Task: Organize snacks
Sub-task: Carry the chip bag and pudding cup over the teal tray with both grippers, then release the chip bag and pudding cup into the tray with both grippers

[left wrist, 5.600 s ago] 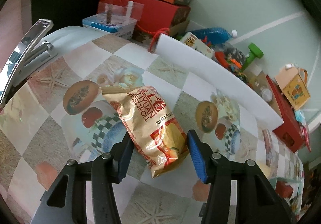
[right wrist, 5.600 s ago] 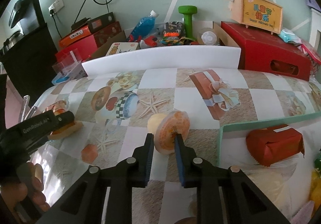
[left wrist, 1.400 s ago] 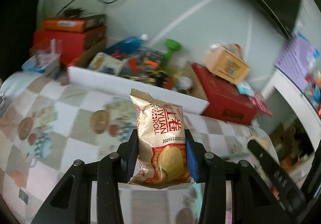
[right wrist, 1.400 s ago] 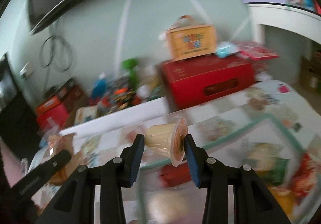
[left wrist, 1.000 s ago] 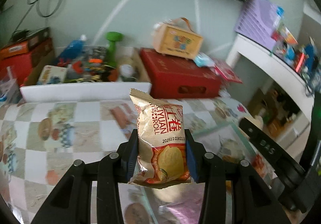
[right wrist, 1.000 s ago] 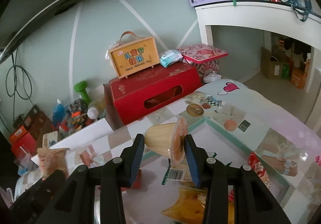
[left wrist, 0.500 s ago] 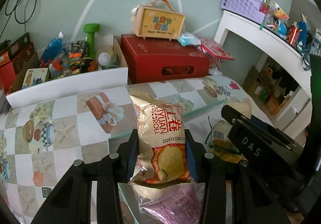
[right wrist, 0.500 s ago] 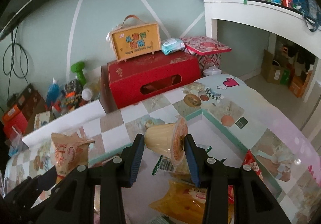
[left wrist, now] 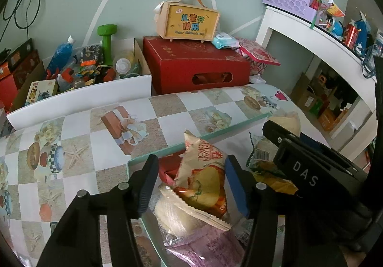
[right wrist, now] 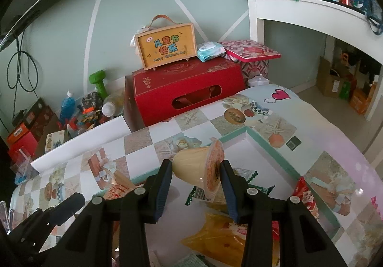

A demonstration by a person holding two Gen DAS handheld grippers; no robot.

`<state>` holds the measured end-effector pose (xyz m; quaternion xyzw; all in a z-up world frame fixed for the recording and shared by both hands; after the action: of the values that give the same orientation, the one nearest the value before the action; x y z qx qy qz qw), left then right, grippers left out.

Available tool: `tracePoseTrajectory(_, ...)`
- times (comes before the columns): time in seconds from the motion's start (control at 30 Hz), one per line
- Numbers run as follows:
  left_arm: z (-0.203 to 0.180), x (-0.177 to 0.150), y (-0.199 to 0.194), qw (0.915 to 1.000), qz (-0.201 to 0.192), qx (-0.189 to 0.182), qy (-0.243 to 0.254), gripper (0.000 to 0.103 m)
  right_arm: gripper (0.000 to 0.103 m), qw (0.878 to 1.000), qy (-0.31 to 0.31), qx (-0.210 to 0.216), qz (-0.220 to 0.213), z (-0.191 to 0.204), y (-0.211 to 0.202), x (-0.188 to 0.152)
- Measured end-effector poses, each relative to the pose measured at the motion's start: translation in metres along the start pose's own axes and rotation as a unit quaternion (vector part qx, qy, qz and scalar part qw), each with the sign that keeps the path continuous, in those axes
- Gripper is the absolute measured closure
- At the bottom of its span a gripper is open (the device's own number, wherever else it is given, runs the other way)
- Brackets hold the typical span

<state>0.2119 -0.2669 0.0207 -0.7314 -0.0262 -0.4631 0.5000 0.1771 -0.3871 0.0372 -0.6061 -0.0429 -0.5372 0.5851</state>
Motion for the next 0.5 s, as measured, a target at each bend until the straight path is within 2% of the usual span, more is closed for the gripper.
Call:
tracePoseTrajectory(0.03,0.002,0.0,-0.001,1.0,-0.001,0.004,-0.002,0.036,0.058,1.0,0.002,0.001,-0.002,0.0,0.0,0.001)
tracePoseTrajectory(0.07,0.004,0.001,-0.002,1.0,-0.002,0.005,-0.004,0.034,0.052,1.0,0.004,0.0,-0.003,0.0,-0.001,0.001)
tracePoseTrajectory(0.1,0.005,0.001,-0.003,1.0,-0.003,0.006,-0.007,0.034,0.041,1.0,0.006,-0.002,-0.004,0.0,-0.001,0.002)
tracePoseTrajectory(0.13,0.007,0.001,-0.003,0.9999,-0.003,0.007,-0.01,0.034,0.039,1.0,0.007,-0.003,-0.005,-0.001,-0.001,0.002)
tracePoseTrajectory(0.3,0.014,0.001,-0.005,0.9997,-0.004,0.018,-0.018,0.034,0.038,1.0,0.009,-0.001,-0.003,-0.001,0.0,0.002)
tracePoseTrajectory(0.43,0.023,0.001,-0.005,0.9992,-0.005,0.024,-0.032,0.032,0.03,1.0,0.003,-0.008,0.003,-0.001,0.003,0.0)
tracePoseTrajectory(0.5,0.029,0.001,-0.007,0.9987,-0.009,0.029,-0.041,0.028,0.028,1.0,-0.002,-0.012,0.007,0.0,0.005,-0.002)
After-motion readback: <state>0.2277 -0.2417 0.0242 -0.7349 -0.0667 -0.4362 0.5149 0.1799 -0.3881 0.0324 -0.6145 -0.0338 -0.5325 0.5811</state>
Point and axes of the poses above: each gripper's, at about its wrist camera, not at the fingertips, and y roughly the way its jaws point, z to its left, x to its top, the point moved 9 cm from there along y, roughly the way its jaws point, and after that the axes turned 9 degrees about y, right-handed, at the moved point
